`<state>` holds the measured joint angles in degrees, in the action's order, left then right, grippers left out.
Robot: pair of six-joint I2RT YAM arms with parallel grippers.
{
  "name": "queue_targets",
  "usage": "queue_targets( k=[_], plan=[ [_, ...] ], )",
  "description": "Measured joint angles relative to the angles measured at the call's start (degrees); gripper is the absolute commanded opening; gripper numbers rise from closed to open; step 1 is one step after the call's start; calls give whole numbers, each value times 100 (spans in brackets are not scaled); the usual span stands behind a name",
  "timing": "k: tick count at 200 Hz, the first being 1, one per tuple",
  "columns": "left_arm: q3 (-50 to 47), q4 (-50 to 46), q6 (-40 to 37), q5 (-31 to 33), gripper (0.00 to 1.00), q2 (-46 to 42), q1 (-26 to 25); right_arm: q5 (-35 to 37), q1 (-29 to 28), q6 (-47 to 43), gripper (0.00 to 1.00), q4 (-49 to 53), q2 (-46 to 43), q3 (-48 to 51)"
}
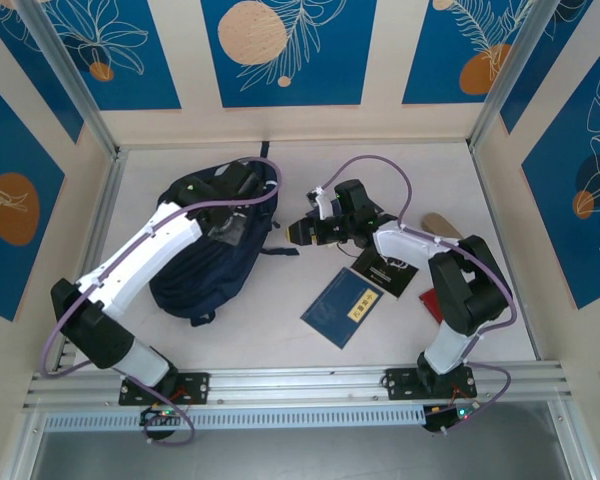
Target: Pack the student bag
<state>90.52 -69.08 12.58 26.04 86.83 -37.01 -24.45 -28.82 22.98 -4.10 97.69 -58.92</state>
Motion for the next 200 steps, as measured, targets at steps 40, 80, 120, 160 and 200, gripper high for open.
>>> queue_targets(
  k=[40, 80, 120, 160, 200],
  plan=[
    [20, 61, -229, 149, 0, -173, 50, -155, -61, -247, 61, -260, 299, -216],
    [101, 101, -205, 146, 0, -181, 107, -149, -164, -118, 60, -428, 468, -413],
    [101, 197, -199, 140, 0, -181, 136, -149, -192, -210, 61, -249, 850, -1027],
    [103, 219, -107, 98, 0, -181, 162, -251, -177, -332, 50, -153, 925, -1196],
    [107, 219, -98, 96, 0, -181, 175, -437, -155, -407, 46, -55, 949, -1244]
  ],
)
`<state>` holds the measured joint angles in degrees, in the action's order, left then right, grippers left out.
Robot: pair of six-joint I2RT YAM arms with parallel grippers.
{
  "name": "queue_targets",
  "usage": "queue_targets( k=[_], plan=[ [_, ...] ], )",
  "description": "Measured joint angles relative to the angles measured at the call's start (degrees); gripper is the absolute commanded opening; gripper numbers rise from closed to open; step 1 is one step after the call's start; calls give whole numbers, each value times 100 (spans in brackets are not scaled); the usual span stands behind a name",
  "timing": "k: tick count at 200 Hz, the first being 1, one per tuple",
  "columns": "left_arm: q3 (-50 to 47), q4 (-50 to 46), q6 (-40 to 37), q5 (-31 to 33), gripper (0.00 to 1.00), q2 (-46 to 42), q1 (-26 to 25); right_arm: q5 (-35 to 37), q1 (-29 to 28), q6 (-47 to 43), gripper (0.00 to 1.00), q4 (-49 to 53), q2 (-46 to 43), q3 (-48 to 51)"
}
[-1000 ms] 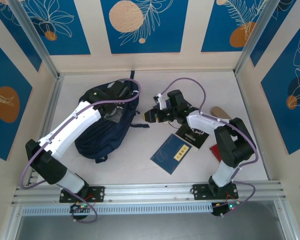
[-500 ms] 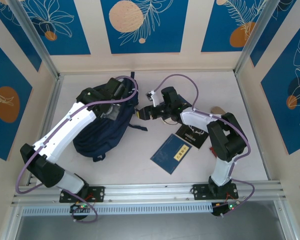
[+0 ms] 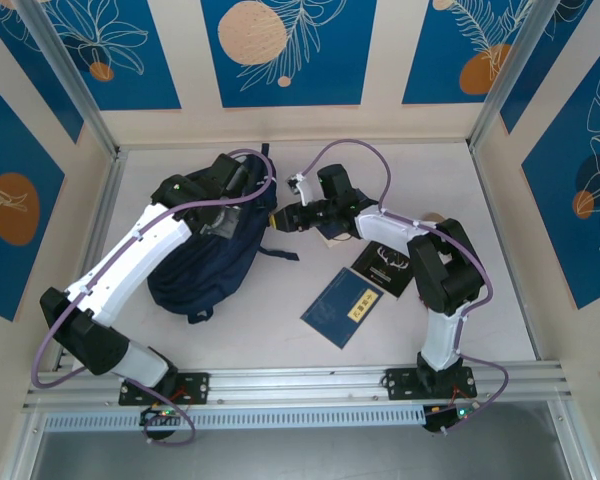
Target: Pack the student bag
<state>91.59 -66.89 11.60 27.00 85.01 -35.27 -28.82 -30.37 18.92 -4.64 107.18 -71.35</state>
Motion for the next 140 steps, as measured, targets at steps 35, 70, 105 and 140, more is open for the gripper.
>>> queue_targets(
  k=[35, 70, 105, 140],
  plan=[
    [22, 0, 0, -22, 0, 0, 17, -66, 0, -15, 49, 39, 20, 0],
    [28, -2, 0, -42, 0, 0, 31, -52, 0, -66, 48, 146, 197, -72],
    [55, 0, 0, -59, 0, 0, 46, -57, 2, -116, 28, 260, 302, -120],
    [66, 2, 0, -59, 0, 0, 66, -52, 0, -214, 10, 221, 286, -98]
  ],
)
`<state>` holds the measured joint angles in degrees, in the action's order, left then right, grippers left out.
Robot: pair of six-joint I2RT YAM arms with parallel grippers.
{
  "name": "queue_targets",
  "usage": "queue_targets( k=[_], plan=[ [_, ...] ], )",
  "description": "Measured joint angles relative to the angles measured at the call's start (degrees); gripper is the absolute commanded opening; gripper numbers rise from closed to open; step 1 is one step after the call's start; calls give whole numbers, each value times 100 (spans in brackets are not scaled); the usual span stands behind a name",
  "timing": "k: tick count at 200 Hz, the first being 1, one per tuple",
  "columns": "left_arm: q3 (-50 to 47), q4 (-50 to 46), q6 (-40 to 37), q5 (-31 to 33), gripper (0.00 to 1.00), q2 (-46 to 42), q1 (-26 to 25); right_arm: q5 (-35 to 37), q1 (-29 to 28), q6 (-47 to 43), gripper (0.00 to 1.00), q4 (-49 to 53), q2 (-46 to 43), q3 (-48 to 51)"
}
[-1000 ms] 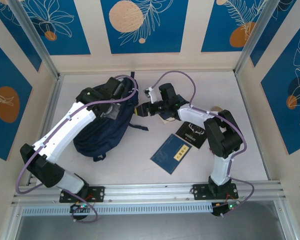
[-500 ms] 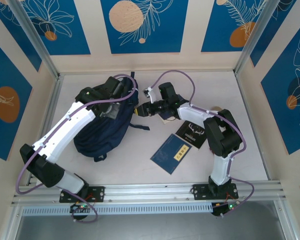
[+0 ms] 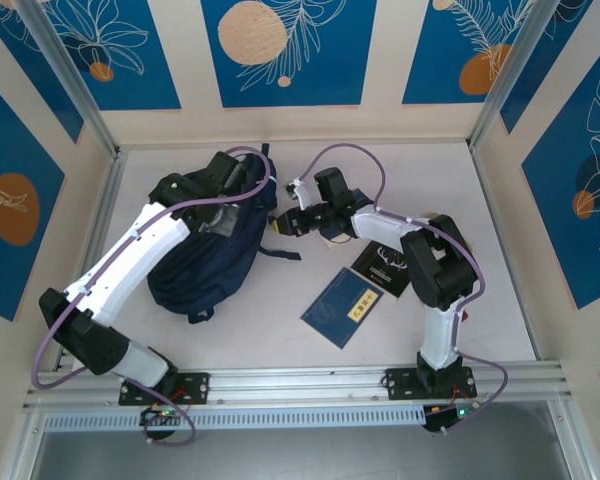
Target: Pack the student bag
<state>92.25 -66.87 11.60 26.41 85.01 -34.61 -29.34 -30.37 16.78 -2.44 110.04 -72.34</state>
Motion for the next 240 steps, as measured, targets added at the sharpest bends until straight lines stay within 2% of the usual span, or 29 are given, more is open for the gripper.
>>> queue_targets(
  k=[34, 109, 159, 186, 214, 222, 230, 240],
  plan=[
    [2, 42, 2, -2, 0, 7, 22, 2, -4, -103, 2, -7, -249, 236],
    [2, 42, 9, -59, 0, 39, 28, 577, -219, -492, 0, 256, -634, 330],
    [190, 55, 461, -74, 0, 313, 59, 1408, -933, -678, 0, 365, -1250, 946],
    [201, 216, 682, -138, 0, 540, 118, 1591, -1320, -616, 0, 295, -1740, 1425],
    [210, 472, 852, -323, 0, 824, 157, 1690, -1453, -365, 0, 50, -2135, 1947],
    [210, 527, 892, -378, 0, 883, 157, 1770, -1443, -286, 7, -26, -2173, 2044],
    [210, 560, 894, -426, 0, 903, 157, 1862, -1388, -184, 19, -103, -2177, 2120],
    [210, 595, 883, -487, 0, 905, 162, 1923, -1274, -24, 28, -127, -2166, 2162]
  ],
)
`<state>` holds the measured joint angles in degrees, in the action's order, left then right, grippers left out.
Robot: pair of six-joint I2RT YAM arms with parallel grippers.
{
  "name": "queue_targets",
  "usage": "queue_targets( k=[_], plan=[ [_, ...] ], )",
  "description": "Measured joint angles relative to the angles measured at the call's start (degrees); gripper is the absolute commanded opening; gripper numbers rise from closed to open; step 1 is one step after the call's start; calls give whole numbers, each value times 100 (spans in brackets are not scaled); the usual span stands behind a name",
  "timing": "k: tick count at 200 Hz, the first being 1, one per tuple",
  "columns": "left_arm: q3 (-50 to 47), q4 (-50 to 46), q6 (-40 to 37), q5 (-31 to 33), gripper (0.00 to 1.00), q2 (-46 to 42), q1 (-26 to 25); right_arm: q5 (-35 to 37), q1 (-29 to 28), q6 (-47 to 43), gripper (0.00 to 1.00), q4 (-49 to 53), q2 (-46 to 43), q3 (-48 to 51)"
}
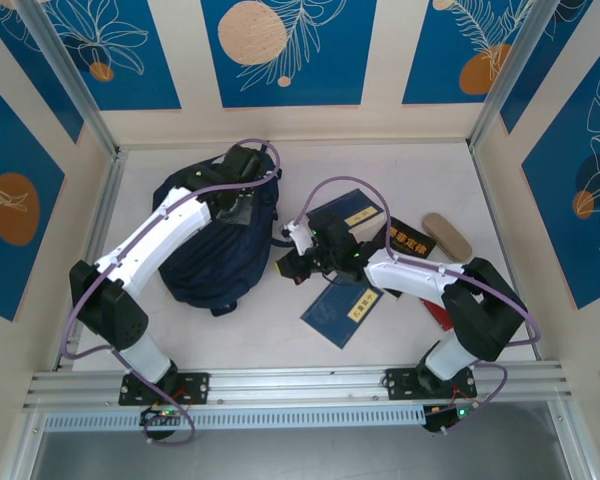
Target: Pack the student bag
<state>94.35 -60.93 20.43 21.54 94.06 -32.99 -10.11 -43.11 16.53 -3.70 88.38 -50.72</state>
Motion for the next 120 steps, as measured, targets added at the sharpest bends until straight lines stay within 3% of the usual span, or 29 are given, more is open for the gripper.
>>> queue_targets(
  k=[22, 48, 120],
  plan=[
    [2, 48, -149, -79, 0, -26, 17, -35, 527, 251, 46, -114, 90, -24],
    [-22, 48, -409, -160, 0, -210, 33, -127, 1086, 387, 57, -151, 439, -345],
    [-42, -46, -999, -321, 0, -1290, 37, -1224, 1298, -15, 40, -157, 1303, -1471]
  ],
)
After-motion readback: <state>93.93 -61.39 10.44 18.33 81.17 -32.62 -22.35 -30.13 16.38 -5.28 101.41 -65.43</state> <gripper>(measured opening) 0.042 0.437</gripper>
